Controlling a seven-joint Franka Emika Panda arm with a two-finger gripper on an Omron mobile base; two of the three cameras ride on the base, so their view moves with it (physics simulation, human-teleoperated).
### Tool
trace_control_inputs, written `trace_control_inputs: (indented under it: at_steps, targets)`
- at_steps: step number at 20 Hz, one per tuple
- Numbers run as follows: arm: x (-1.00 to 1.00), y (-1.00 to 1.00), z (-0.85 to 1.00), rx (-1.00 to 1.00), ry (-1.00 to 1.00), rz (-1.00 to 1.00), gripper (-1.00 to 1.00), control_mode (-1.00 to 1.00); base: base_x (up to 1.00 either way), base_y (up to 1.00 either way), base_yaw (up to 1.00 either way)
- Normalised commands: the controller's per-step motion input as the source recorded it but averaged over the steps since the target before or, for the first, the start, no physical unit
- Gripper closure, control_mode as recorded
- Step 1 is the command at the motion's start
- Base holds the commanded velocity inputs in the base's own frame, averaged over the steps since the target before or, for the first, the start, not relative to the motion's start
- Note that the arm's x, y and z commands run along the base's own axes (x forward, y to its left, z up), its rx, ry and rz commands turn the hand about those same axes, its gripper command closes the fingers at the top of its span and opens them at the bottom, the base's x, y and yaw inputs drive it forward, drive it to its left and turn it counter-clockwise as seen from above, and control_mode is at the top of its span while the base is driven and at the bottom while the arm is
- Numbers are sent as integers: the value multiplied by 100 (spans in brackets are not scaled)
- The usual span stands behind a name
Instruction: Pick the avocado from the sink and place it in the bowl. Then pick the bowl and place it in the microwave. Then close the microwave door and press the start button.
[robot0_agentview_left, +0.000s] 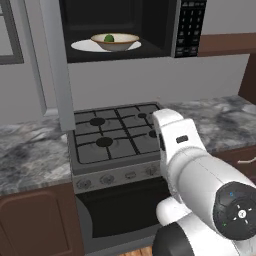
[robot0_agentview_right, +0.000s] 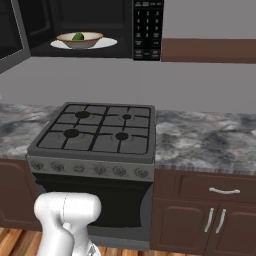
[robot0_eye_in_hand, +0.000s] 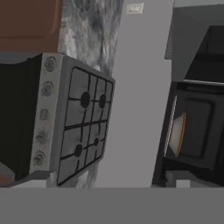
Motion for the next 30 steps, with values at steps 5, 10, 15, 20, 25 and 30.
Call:
trace_control_inputs:
  at_steps: [5, 10, 15, 20, 25, 30]
  targets:
    - [-80, 34, 0, 0, 0, -16, -100, -100, 0, 0, 0]
    - [-14, 67, -5, -1, 0, -2, -100, -100, 0, 0, 0]
    - [4, 100, -7, -6, -2, 0, -100, -100, 0, 0, 0]
    - [14, 90, 0, -7, -3, 0, -100, -100, 0, 0, 0]
    - [86, 70, 0, -5, 0, -5, -100, -100, 0, 0, 0]
    - [99, 53, -1, -3, 0, -6, -100, -100, 0, 0, 0]
